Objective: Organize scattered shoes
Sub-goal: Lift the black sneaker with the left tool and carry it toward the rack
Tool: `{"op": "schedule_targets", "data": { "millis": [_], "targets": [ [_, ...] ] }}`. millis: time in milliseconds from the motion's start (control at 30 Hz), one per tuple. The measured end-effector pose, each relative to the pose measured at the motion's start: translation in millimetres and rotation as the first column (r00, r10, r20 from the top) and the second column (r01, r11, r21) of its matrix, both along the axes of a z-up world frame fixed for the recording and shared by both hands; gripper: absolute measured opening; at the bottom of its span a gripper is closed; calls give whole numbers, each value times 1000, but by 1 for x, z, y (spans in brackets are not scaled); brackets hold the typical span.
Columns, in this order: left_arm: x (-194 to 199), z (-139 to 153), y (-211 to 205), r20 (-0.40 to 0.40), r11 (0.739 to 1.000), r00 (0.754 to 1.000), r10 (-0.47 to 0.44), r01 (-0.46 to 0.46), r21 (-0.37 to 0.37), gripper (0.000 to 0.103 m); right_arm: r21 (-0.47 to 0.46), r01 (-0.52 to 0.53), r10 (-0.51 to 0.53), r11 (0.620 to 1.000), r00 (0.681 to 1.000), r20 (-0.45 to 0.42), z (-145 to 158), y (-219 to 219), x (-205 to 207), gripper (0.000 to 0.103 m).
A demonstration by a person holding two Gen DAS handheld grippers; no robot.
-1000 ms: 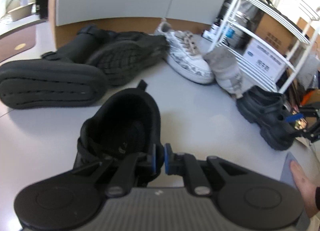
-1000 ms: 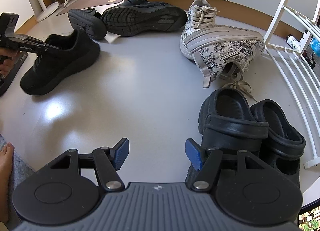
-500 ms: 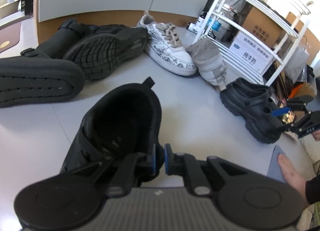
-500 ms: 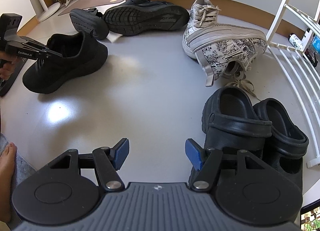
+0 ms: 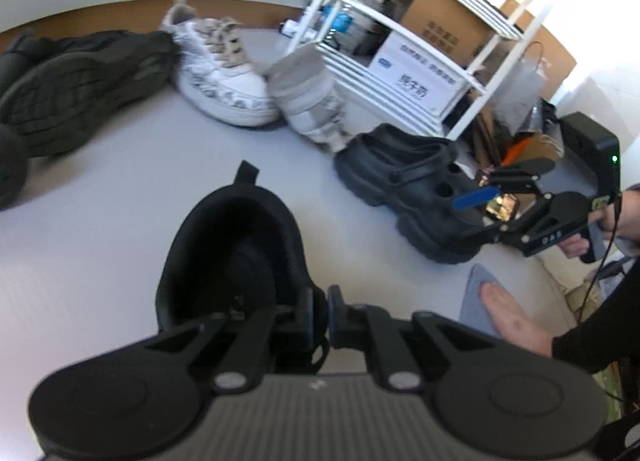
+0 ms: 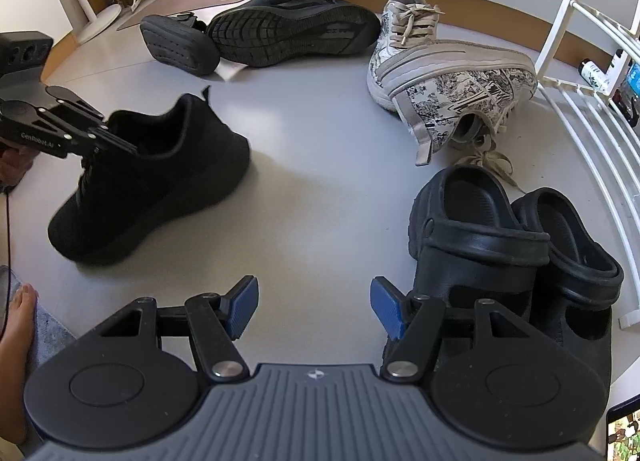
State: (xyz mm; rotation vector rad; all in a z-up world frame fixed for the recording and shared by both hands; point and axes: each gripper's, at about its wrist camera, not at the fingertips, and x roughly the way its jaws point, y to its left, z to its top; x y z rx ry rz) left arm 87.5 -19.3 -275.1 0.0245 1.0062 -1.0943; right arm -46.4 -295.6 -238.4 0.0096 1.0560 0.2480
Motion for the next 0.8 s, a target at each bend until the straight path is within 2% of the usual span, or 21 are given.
{"op": "schedule_targets", "data": {
  "millis": [300, 433, 533, 700, 800],
  "targets": [
    [0, -4, -54, 15, 995, 996, -86, 87, -53, 6, 19, -21, 21, 1000, 1000, -10, -2, 5, 1, 67],
    [-9, -7, -69, 2, 989, 990, -142, 142, -44, 6, 21, -25, 25, 999, 1000, -17, -3, 5, 0, 67],
    [-9, -9, -72, -22, 992, 992, -122, 122, -36, 8, 23, -24, 24, 999, 999, -23, -4, 4, -1, 67],
    [-10, 2, -73, -8, 997, 997, -72, 72, -6, 19, 28, -29, 30, 999, 999, -32, -4, 6, -1, 67],
    [-10, 9, -68, -4, 999, 999, -34, 34, -8, 31, 35, -30, 31, 999, 999, -31, -4, 8, 0, 67]
  ]
}}
